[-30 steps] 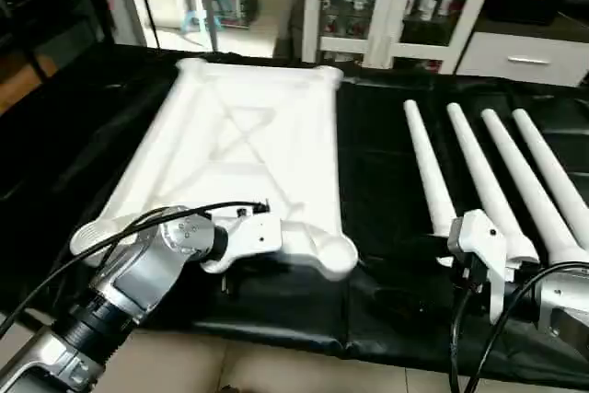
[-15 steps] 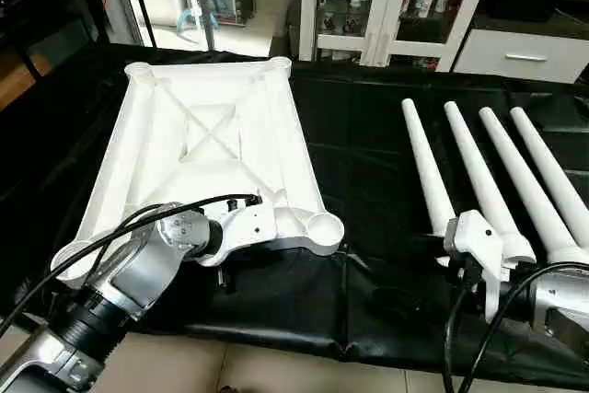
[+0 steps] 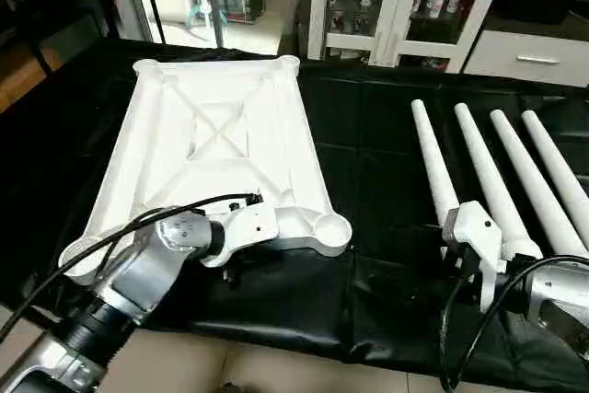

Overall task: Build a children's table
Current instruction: Move to table

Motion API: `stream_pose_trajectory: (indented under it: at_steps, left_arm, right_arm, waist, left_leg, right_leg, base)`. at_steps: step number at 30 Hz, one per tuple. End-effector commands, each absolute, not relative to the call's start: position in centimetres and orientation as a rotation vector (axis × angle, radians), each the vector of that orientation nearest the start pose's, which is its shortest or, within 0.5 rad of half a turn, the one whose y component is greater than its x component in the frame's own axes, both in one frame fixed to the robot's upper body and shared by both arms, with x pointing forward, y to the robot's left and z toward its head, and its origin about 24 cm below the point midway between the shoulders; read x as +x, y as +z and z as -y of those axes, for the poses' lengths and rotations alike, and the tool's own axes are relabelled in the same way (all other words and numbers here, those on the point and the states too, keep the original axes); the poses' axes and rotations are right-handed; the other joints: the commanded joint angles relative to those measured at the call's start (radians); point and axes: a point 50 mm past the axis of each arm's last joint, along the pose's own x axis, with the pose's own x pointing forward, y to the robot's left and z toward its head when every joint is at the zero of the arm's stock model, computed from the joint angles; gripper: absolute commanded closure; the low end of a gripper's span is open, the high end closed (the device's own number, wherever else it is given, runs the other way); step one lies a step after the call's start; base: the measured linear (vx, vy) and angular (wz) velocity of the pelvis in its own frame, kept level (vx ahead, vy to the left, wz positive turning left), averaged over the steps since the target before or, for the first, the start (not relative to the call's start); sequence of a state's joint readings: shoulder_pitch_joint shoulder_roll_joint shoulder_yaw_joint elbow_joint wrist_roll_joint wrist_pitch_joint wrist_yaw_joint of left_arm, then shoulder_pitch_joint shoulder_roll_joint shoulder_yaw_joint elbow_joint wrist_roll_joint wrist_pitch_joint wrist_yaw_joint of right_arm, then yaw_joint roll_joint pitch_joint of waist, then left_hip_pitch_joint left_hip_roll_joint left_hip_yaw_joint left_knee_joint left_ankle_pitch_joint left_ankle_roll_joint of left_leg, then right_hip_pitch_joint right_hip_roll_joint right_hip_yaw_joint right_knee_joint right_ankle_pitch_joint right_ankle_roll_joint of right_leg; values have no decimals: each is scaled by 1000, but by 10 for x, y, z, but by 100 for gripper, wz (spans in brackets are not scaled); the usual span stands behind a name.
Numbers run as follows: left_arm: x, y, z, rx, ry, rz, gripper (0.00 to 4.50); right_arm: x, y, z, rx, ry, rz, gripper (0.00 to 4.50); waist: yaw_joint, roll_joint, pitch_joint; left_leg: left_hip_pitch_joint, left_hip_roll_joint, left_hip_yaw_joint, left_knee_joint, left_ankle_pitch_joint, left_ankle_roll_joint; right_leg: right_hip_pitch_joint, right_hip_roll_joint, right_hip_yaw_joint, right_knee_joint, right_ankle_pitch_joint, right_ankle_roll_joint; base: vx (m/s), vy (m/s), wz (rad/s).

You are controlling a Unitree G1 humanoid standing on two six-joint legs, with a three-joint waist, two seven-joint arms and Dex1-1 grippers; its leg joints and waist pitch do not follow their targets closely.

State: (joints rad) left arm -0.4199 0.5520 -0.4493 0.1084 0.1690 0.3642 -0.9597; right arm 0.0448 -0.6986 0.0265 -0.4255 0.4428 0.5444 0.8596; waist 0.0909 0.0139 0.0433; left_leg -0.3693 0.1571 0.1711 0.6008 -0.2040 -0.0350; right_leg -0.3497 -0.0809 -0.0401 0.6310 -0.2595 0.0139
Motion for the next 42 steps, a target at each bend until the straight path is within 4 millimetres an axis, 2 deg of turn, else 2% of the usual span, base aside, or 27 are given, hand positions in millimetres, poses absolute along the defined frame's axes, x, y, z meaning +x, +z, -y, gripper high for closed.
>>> stream_pose_trajectory:
  at_steps: [1,2,4,5,8,9,11,13,14,15,16,17,18,19,20,22,23,25,27,29,34,38,39,40,41,42]
  left_arm:
    - [287,64,-146,744,-1119,-491,253]
    - [290,75,-147,704,-1103,-426,237]
    - [293,85,-148,653,-1084,-361,237]
    - [297,98,-151,584,-1048,-291,237]
    - [303,109,-158,498,-954,-245,237]
    - [306,113,-161,451,-895,-209,237]
    - [310,119,-164,349,-775,-143,237]
    - [309,122,-158,209,-644,-64,237]
    - [307,123,-154,141,-597,-32,237]
    - [304,124,-149,101,-582,-2,237]
    - [301,121,-144,89,-525,16,237]
    - [300,119,-141,80,-481,27,237]
    - [297,116,-138,90,-455,25,237]
    - [297,116,-138,90,-455,25,237]
    - [293,111,-132,88,-459,14,237]
    - [284,101,-122,96,-518,-41,237]
    - [279,96,-116,122,-548,-72,237]
    - [276,101,-116,108,-500,-8,237]
    - [276,103,-116,108,-482,11,237]
    - [277,104,-120,85,-411,29,237]
    - [277,104,-120,85,-411,29,237]
    - [277,105,-122,83,-370,37,237]
    - [277,104,-117,115,-413,31,237]
    - [276,104,-113,142,-451,24,237]
    - [272,107,-103,187,-593,30,237]
    - [272,108,-102,190,-604,32,237]
  right_arm:
    - [212,101,189,-160,1004,-333,0]
    - [213,105,189,-142,989,-311,0]
    - [214,108,190,-128,966,-287,0]
    - [216,110,192,-113,919,-255,0]
    - [219,112,192,-106,846,-217,0]
    - [222,113,191,-103,788,-195,0]
    - [229,113,191,-86,660,-164,0]
    - [239,110,196,-95,481,-156,0]
    - [243,108,199,-100,399,-152,0]
    - [247,108,201,-102,344,-135,0]
    - [250,109,203,-63,304,-121,0]
    - [252,110,203,-34,277,-112,0]
    - [254,110,204,-25,245,-108,0]
    - [254,110,204,-25,245,-108,0]
    - [258,111,208,-19,179,-96,0]
    - [264,111,213,0,87,-86,0]
    - [265,110,215,11,58,-112,0]
    - [263,109,212,-18,89,-129,0]
    - [263,110,210,-21,97,-121,0]
    - [260,108,208,-53,89,-120,0]
    - [260,108,208,-53,89,-120,0]
    - [258,106,205,-63,93,-123,0]
    - [264,98,201,-65,81,-175,0]
    - [269,93,198,-64,71,-213,0]
    - [284,89,199,-85,40,-281,0]
    - [286,88,199,-86,39,-286,0]
  waist:
    - [5,-9,-45]
    - [6,-7,-46]
    - [7,-8,-46]
    - [5,-4,-45]
    - [5,-4,-45]
    - [3,-1,-45]
    - [0,-2,-47]
    - [-4,3,-48]
    - [-5,-5,-50]
    - [-4,-5,-50]
    - [-4,-5,-49]
    - [-5,-10,-50]
    - [-2,-11,-49]
    - [-2,-11,-49]
    - [-5,-11,-47]
    - [-8,-15,-46]
    - [-8,-13,-45]
    - [-6,-15,-45]
    - [-4,-12,-46]
    - [-8,-17,-44]
    - [-7,-16,-43]
    - [-8,-18,-43]
    - [-8,-18,-43]
    - [-10,-13,-44]
    - [-9,-13,-45]
    - [-13,-24,-45]
  left_leg:
    - [12,76,-33,-81,-129,61]
    - [12,76,-32,-80,-129,62]
    - [13,78,-33,-81,-132,61]
    - [14,77,-31,-80,-129,57]
    - [14,75,-30,-80,-139,49]
    - [14,74,-30,-79,-138,45]
    - [14,73,-30,-79,-130,37]
    - [15,76,-31,-78,-111,22]
    - [13,75,-31,-77,-94,18]
    - [12,75,-30,-76,-85,20]
    - [10,74,-29,-76,-86,23]
    - [7,72,-27,-73,-81,39]
    - [8,70,-27,-73,-80,45]
    - [8,70,-27,-73,-80,45]
    - [7,71,-29,-77,-81,43]
    - [7,71,-28,-78,-82,34]
    - [12,71,-28,-79,-87,20]
    - [12,71,-26,-79,-95,14]
    - [11,71,-28,-79,-102,4]
    - [10,72,-28,-80,-102,-1]
    - [11,69,-27,-79,-112,-2]
    - [10,68,-27,-78,-100,-3]
    - [10,68,-27,-78,-100,-3]
    - [11,65,-29,-78,-89,-8]
    - [13,66,-28,-79,-94,-14]
    - [14,64,-29,-80,-96,-15]
  right_leg:
    - [20,-79,43,-73,34,-242]
    - [20,-82,43,-71,41,-251]
    - [19,-80,42,-71,45,-256]
    - [17,-79,42,-68,58,-266]
    - [19,-76,41,-70,48,-269]
    - [18,-76,41,-70,42,-265]
    - [18,-75,41,-70,46,-261]
    - [17,-74,40,-66,77,-267]
    - [23,-75,40,-67,99,-272]
    - [23,-76,41,-66,108,-271]
    - [23,-75,42,-68,109,-267]
    - [26,-74,44,-69,119,-251]
    - [26,-71,44,-73,100,-230]
    - [26,-71,44,-73,100,-230]
    - [25,-70,43,-75,77,-205]
    - [23,-68,42,-75,54,-194]
    - [19,-63,43,-75,37,-183]
    - [19,-63,44,-78,40,-170]
    - [20,-64,43,-77,51,-164]
    - [22,-63,44,-76,75,-158]
    - [19,-62,45,-78,54,-147]
    - [20,-61,45,-76,80,-144]
    - [20,-61,45,-76,80,-144]
    - [17,-58,43,-75,81,-147]
    - [18,-59,43,-75,69,-146]
    - [17,-58,42,-75,53,-150]
  base:
    - [0,0,0]
    - [0,0,0]
    - [0,0,0]
    - [0,0,0]
    - [0,0,0]
    - [0,0,0]
    - [0,0,0]
    - [0,0,0]
    - [0,0,0]
    - [0,0,0]
    - [0,0,0]
    - [0,0,0]
    - [0,0,0]
    - [0,0,0]
    - [0,0,0]
    - [0,0,0]
    - [0,0,0]
    - [0,0,0]
    - [0,0,0]
    - [0,0,0]
    - [0,0,0]
    - [0,0,0]
    - [0,0,0]
    - [0,0,0]
    - [0,0,0]
    - [0,0,0]
